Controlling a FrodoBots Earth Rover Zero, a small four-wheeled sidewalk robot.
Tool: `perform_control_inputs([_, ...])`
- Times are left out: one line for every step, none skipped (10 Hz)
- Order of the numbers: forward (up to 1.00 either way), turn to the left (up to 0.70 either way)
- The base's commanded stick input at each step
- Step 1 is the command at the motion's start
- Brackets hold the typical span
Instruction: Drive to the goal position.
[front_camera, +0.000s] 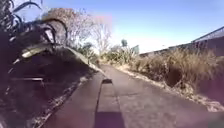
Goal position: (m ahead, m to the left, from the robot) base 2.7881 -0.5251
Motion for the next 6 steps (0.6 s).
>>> perform_control_inputs([0.85,0.00])
perform_control_inputs([0.85,0.00])
perform_control_inputs([0.85,0.00])
perform_control_inputs([0.85,0.00])
perform_control_inputs([0.85,0.00])
perform_control_inputs([0.85,0.00])
